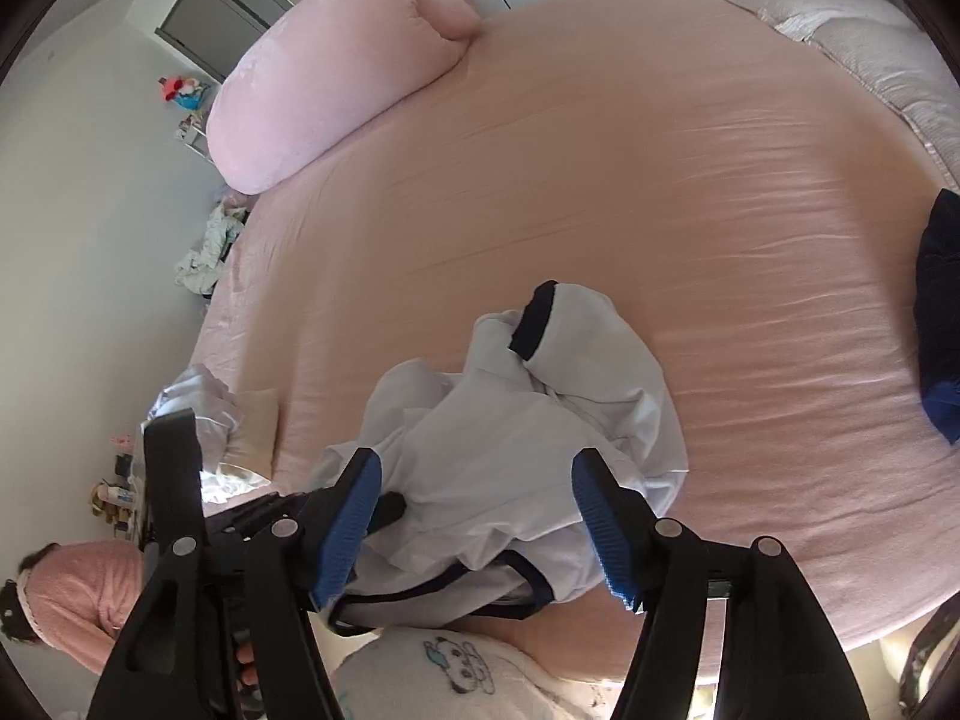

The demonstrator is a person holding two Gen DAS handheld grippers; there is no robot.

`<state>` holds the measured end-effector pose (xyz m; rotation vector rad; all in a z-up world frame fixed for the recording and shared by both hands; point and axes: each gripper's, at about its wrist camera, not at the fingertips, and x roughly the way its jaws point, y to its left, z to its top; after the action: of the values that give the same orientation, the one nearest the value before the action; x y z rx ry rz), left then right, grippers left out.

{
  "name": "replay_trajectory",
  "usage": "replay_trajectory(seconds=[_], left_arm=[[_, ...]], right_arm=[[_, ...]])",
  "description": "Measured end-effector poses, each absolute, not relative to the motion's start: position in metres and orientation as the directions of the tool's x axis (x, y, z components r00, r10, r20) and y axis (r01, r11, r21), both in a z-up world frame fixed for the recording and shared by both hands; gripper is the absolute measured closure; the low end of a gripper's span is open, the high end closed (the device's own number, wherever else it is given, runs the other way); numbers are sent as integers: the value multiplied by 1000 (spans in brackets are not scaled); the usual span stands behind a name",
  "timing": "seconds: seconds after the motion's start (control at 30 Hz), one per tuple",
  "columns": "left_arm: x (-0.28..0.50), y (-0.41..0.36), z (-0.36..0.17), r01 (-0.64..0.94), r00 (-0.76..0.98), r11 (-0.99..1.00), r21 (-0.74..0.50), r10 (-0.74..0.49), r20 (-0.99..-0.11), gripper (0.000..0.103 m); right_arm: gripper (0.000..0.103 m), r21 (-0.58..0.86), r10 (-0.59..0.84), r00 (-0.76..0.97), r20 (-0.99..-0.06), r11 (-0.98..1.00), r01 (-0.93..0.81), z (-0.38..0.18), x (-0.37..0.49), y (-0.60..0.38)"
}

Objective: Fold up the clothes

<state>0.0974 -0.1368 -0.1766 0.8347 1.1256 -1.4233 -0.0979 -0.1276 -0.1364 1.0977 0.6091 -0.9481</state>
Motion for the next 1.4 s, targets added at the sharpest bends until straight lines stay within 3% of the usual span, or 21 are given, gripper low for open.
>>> replay_trajectory(seconds=[0.2, 0.4, 0.6, 0.93, 1.03, 1.07, 1.13, 1.17, 1.2, 1.33, 1.4], left_arm=[[108, -144, -173, 985, -130, 68, -160, -319, -939, 63], [114, -148, -162, 986, -116, 78, -150, -332, -936, 63], [118, -146, -161, 984, -126, 77, -159, -324, -938, 63], [137, -156, -152, 968, -194, 89, -234, -322, -926, 63], [143, -157, -142, 964, -211, 85, -253, -339, -917, 63], [146, -157, -139, 966, -202, 85, -245, -345, -916, 63], [152, -156, -133, 969, -188, 85, -233, -357, -915, 63], [155, -155, -134, 968, -187, 89, -233, -360, -914, 63], [159, -154, -134, 968, -187, 92, -235, -363, -913, 63], [166, -145, -134, 963, -197, 104, -251, -366, -910, 62], [164, -138, -135, 963, -197, 101, -248, -363, -911, 55]], right_arm=[[37, 262, -325, 317, -891, 201, 944, -162, -101, -110], [37, 94, -336, 224, -915, 363, 927, -180, -77, -93], [37, 155, -335, 277, -900, 348, 924, -197, -77, -101], [37, 12, -396, 172, -902, 375, 927, -204, -61, -123], [38, 72, -353, 234, -906, 415, 907, -204, -53, -128], [41, 81, -358, 245, -901, 416, 906, -202, -54, -131], [64, 80, -366, 239, -899, 399, 913, -199, -55, -135], [84, 80, -370, 236, -899, 391, 917, -198, -56, -136], [92, 90, -361, 235, -902, 376, 922, -198, -58, -140], [92, 115, -375, 248, -893, 343, 932, -191, -70, -148], [93, 135, -382, 263, -886, 330, 934, -184, -75, -150]])
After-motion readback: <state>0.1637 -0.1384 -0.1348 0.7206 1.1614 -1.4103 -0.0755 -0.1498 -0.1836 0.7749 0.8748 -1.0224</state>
